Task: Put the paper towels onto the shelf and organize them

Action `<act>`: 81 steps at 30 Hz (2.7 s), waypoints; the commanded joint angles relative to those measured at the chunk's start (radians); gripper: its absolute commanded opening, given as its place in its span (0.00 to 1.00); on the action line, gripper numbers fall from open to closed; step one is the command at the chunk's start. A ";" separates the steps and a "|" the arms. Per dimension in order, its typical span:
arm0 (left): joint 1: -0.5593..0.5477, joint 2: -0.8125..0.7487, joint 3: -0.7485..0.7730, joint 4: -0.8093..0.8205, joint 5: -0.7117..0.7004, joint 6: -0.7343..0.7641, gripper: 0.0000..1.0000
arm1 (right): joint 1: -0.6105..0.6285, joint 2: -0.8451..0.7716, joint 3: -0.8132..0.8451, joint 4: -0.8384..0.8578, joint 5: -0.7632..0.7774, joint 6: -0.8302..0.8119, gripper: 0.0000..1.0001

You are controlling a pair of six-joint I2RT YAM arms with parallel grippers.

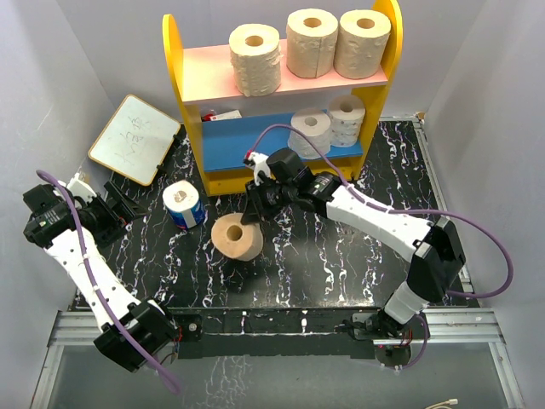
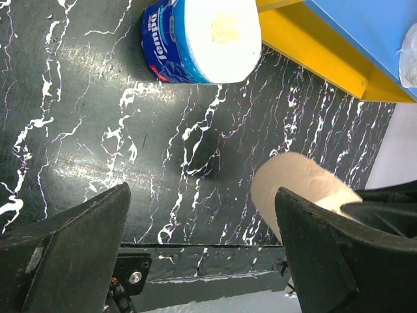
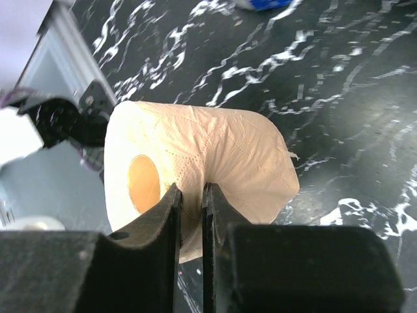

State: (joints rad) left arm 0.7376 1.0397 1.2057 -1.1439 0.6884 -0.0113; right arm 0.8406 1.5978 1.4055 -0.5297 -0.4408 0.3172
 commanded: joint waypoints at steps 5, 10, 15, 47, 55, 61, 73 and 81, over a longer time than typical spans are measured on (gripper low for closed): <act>0.006 -0.025 0.003 -0.007 0.011 -0.003 0.91 | -0.063 -0.069 -0.009 0.105 0.178 0.210 0.00; 0.006 -0.027 0.002 -0.006 0.007 -0.005 0.91 | -0.066 -0.086 0.131 -0.087 0.351 0.409 0.00; 0.006 -0.020 0.002 -0.005 0.010 -0.005 0.91 | -0.066 -0.088 0.285 -0.108 0.638 0.428 0.00; 0.006 -0.045 -0.006 -0.004 -0.020 -0.018 0.91 | -0.066 0.298 1.128 0.068 0.513 0.575 0.00; 0.006 -0.050 -0.005 -0.005 -0.016 -0.015 0.91 | -0.067 0.289 1.153 0.077 0.653 0.539 0.00; 0.006 -0.055 -0.006 -0.004 -0.012 -0.015 0.91 | -0.067 0.302 1.120 0.122 0.724 0.504 0.00; 0.006 -0.049 -0.006 -0.008 -0.004 -0.011 0.91 | -0.067 0.377 1.157 0.190 0.791 0.473 0.00; 0.006 -0.050 -0.006 -0.007 -0.002 -0.010 0.91 | -0.067 0.421 1.159 0.232 0.841 0.461 0.19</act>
State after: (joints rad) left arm 0.7376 1.0023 1.2041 -1.1412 0.6624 -0.0193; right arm 0.7788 2.0090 2.5061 -0.4221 0.3370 0.7925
